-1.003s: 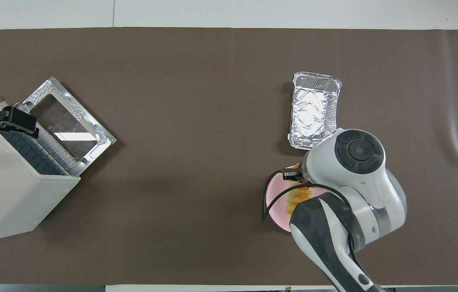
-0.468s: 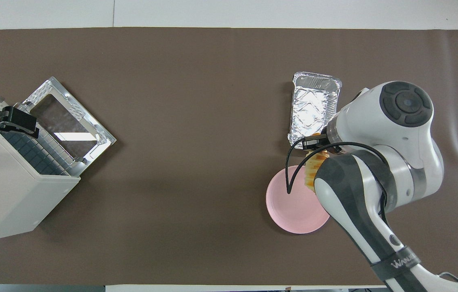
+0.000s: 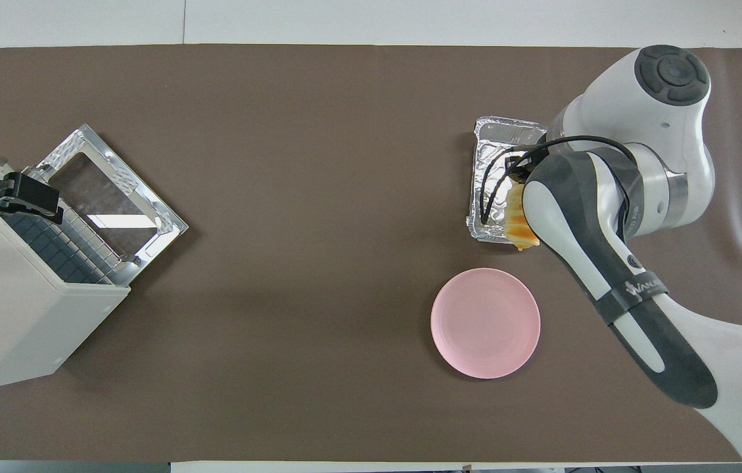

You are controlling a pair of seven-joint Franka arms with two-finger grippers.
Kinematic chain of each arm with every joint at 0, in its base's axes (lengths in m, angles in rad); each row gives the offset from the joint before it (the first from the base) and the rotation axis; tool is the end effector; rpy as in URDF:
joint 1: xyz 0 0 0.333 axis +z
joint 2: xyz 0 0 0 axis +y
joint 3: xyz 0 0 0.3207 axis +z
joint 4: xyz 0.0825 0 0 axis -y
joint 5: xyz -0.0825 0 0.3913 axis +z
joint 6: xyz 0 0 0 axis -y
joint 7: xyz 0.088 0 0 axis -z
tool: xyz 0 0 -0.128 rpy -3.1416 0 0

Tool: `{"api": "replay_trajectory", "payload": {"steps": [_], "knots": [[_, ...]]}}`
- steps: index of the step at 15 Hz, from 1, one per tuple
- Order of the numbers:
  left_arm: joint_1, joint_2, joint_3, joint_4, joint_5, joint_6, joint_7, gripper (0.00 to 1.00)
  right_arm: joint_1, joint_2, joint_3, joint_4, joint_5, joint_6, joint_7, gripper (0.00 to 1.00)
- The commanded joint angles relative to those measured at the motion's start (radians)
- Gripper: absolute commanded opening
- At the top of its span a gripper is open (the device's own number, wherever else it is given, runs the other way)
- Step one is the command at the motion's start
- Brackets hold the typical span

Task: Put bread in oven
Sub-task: 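Carry the bread roll with the right gripper over the foil tray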

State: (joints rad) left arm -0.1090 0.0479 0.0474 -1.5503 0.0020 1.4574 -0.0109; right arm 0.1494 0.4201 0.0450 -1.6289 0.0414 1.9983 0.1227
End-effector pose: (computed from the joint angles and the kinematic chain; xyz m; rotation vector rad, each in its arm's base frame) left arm 0.5592 -0.0348 0.5821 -3.1235 0.0789 0.2199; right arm 0.6602 0.1303 0.3534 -3.0923 -0.0775 0.0906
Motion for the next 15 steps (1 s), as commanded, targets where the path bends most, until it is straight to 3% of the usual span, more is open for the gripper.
{"api": "replay_trajectory", "payload": {"steps": [1,3,7,15], "knots": [[0.009,-0.028,-0.003,-0.028,0.006,0.003,0.014,1.0,-0.023,0.077,0.007,0.087,-0.018,0.002,-0.041,0.0],[0.009,-0.028,-0.003,-0.028,0.006,0.003,0.014,1.0,-0.037,0.126,0.007,0.159,-0.025,-0.013,-0.06,0.0],[0.009,-0.028,-0.003,-0.028,0.006,0.003,0.014,1.0,-0.04,0.167,0.009,0.195,-0.032,0.028,-0.063,0.0],[0.009,-0.028,-0.003,-0.028,0.006,0.003,0.014,1.0,-0.031,0.167,0.009,0.149,-0.015,0.154,-0.055,0.0]]}}
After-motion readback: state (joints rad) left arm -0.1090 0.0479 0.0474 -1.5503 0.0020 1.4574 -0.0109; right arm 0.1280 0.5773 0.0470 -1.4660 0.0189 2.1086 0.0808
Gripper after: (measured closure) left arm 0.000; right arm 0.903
